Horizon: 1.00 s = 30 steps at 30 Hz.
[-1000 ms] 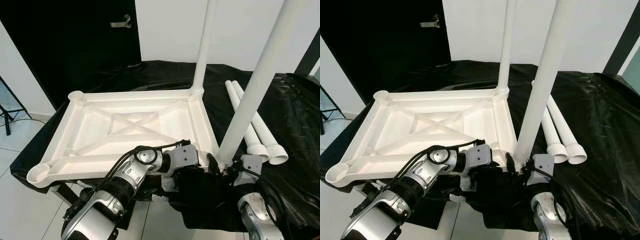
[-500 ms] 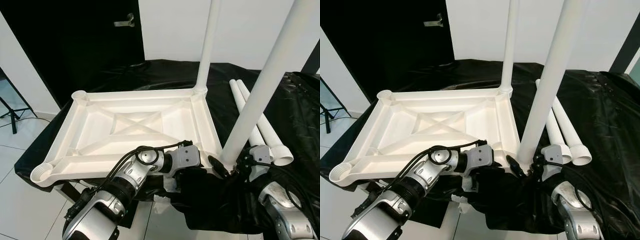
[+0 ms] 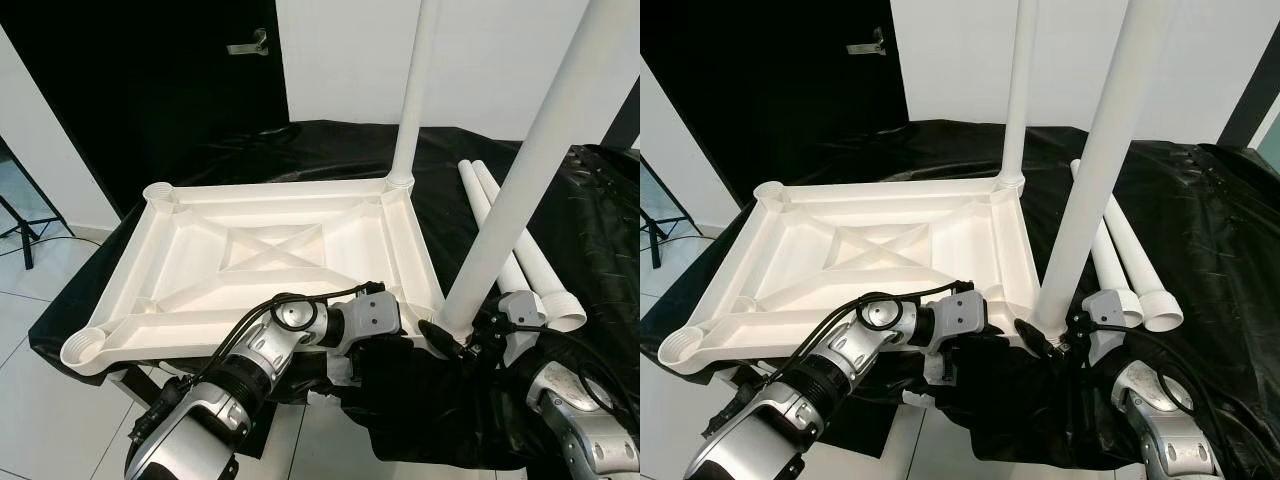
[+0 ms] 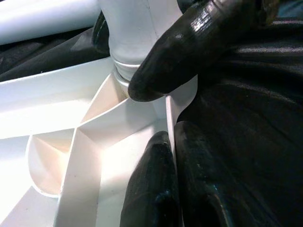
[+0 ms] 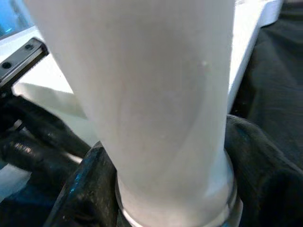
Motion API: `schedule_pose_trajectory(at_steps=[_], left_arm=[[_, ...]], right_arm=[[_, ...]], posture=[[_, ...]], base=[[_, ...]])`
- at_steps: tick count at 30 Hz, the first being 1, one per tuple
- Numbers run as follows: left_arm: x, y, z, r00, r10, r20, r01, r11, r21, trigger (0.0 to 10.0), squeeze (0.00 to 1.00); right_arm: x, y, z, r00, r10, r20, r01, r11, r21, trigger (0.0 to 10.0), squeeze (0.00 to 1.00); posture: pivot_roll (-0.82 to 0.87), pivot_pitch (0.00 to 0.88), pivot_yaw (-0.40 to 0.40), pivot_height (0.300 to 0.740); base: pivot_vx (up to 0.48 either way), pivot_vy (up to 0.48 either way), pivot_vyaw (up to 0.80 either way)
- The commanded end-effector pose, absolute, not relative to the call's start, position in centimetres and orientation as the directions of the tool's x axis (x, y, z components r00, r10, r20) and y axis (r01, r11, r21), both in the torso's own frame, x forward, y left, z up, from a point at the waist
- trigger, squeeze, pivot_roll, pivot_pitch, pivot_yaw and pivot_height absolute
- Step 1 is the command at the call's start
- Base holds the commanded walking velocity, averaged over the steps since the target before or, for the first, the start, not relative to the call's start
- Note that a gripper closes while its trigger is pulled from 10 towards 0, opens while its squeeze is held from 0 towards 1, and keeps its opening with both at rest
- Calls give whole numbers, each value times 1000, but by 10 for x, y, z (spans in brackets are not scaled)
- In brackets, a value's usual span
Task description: Building children table
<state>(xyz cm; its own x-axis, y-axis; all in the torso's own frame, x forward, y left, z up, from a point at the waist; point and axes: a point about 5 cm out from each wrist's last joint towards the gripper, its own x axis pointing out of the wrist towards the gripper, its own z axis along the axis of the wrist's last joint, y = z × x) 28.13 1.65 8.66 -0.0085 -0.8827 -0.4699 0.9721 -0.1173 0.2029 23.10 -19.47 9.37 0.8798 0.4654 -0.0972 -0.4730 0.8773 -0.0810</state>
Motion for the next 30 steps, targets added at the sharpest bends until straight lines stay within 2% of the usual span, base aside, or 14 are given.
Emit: schedule_pose_trajectory(at_steps=[1,2,5,9,16,17,18,19,20,21,22,27,28,30], left_arm=[[257,45,33,-125,-771,-625,991,-133,-34,10000,0],[257,45,33,-125,-771,-625,991,-133,-34,10000,0],[258,46,33,-108,-777,-620,993,-114,-29,10000,0],[256,48,30,-113,-772,-625,993,-117,-35,10000,0],[255,45,31,-126,-772,-623,991,-131,-39,10000,0],[255,44,31,-127,-772,-623,990,-133,-37,10000,0],[255,44,31,-127,-772,-623,990,-133,-37,10000,0],[256,43,32,-128,-772,-623,990,-135,-36,10000,0],[256,43,32,-128,-772,-623,990,-136,-35,10000,0],[256,43,32,-128,-772,-623,990,-136,-35,10000,0],[256,43,32,-127,-772,-623,990,-136,-34,10000,0],[256,44,32,-126,-770,-625,990,-135,-34,10000,0],[256,44,32,-125,-771,-625,991,-133,-34,10000,0],[256,44,32,-125,-771,-625,991,-133,-34,10000,0]], right_arm=[[227,-198,84,932,341,-122,-356,925,-132,0,0],[227,-198,84,932,341,-122,-356,925,-132,0,0],[210,-195,75,993,84,-81,-89,994,-58,0,0],[208,-205,81,998,-65,-23,63,995,-78,0,0],[212,-205,84,993,-119,-5,118,991,-69,0,0],[213,-203,83,995,-96,-14,95,993,-66,2471,0],[213,-203,83,995,-96,-14,95,993,-66,2471,0],[213,-201,82,997,-72,-22,71,996,-61,7451,0],[214,-198,81,998,-55,-26,54,997,-62,10000,455],[214,-198,81,998,-55,-26,54,997,-62,10000,455],[215,-194,81,1000,-15,-24,14,998,-54,10000,1000],[221,-191,87,996,88,-7,-88,995,-40,10000,1000],[223,-191,89,991,131,-10,-131,991,-39,10000,110],[223,-191,89,991,131,-10,-131,991,-39,10000,110]], posture=[[167,0,-12,740],[167,0,-12,740],[178,0,-18,740],[166,0,-10,740],[158,0,-3,740],[155,0,-2,740],[155,0,-2,740],[155,0,-2,740],[155,0,-2,740],[155,0,-2,740],[154,0,-1,740],[159,0,-3,740],[160,0,-5,740],[160,0,-5,740]], base=[[0,0,0],[0,0,0],[0,0,0],[0,0,0],[0,0,0],[0,0,0],[0,0,0],[0,0,0],[0,0,0],[0,0,0],[0,0,0],[0,0,0],[0,0,0],[0,0,0]])
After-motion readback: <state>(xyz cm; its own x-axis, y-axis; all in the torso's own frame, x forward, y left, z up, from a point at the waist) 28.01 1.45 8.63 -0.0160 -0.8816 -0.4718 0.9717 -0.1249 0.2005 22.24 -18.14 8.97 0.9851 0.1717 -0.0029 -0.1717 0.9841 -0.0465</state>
